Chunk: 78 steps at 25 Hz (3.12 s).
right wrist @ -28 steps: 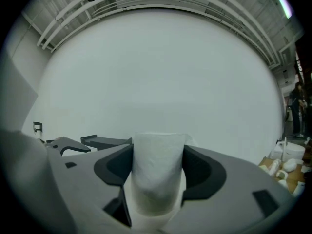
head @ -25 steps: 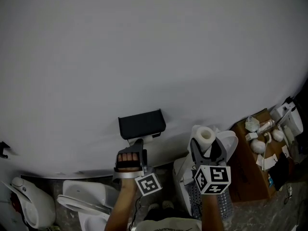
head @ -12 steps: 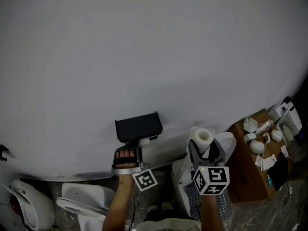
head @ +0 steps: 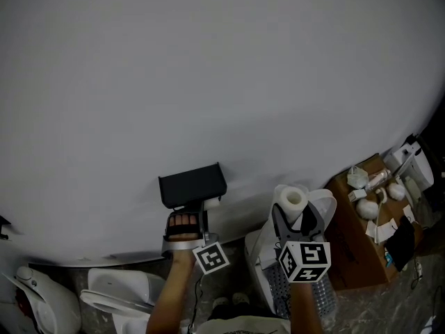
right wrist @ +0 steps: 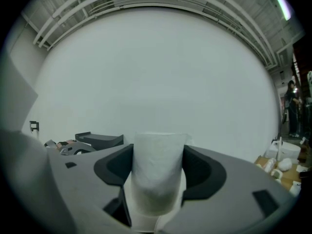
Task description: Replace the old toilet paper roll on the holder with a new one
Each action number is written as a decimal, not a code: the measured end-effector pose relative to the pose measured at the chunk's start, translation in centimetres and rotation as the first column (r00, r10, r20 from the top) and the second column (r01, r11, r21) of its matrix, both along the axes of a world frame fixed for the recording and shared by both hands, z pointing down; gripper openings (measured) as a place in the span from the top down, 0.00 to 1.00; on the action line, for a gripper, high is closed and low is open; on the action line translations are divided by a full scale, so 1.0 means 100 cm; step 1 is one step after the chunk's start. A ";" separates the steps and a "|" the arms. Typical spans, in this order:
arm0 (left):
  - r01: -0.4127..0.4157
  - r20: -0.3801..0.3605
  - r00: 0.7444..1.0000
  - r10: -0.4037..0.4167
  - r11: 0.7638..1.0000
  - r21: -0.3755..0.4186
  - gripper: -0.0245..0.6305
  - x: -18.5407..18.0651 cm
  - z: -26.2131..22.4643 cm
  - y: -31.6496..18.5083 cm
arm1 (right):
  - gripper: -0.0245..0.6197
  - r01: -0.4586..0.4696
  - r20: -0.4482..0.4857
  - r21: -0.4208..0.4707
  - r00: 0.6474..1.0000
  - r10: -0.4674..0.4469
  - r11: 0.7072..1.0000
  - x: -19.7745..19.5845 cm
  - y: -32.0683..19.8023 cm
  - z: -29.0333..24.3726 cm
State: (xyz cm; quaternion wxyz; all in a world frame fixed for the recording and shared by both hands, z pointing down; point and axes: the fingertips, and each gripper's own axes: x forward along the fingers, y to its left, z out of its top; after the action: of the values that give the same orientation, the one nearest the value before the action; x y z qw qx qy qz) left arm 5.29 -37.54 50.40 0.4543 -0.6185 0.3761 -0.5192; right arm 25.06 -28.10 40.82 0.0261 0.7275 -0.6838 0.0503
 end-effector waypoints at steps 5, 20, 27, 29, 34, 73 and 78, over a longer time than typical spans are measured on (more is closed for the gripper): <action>-0.035 0.014 0.999 0.035 0.999 -0.004 0.69 0.025 0.001 0.001 | 0.51 -0.026 -0.001 0.004 1.000 0.026 1.000 0.015 0.009 -0.001; -0.181 0.004 0.983 0.181 0.983 0.020 0.69 0.122 -0.002 0.005 | 0.51 -0.160 -0.002 0.003 0.987 0.160 0.987 0.077 0.039 0.000; -0.233 -0.080 0.969 0.233 0.972 0.004 0.69 0.151 -0.012 0.019 | 0.51 -0.188 -0.003 0.005 0.982 0.188 0.982 0.093 0.048 -0.001; -0.248 -0.169 0.956 0.239 0.968 -0.030 0.69 0.155 -0.016 0.026 | 0.51 -0.185 -0.004 0.004 0.983 0.185 0.983 0.094 0.047 0.000; -0.273 -0.411 0.884 0.224 0.960 -0.065 0.69 0.148 -0.048 0.043 | 0.51 -0.158 -0.009 0.011 0.987 0.158 0.987 0.089 0.039 -0.002; 0.074 -0.980 -0.141 -0.143 0.985 -0.155 0.69 -0.218 -0.135 0.057 | 0.51 0.173 -0.060 -0.041 0.983 -0.175 0.984 -0.061 -0.068 0.022; 0.069 -0.978 -0.135 -0.158 0.983 -0.168 0.69 -0.221 -0.130 0.052 | 0.51 0.173 -0.182 -0.078 0.966 -0.185 0.982 -0.061 -0.074 0.024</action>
State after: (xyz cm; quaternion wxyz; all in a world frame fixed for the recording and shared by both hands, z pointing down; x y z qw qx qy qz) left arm -16.80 -32.30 37.45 -0.0460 -0.7761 0.6249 0.0713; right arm 18.97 -35.52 43.24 0.1175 0.6631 -0.7393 -0.0003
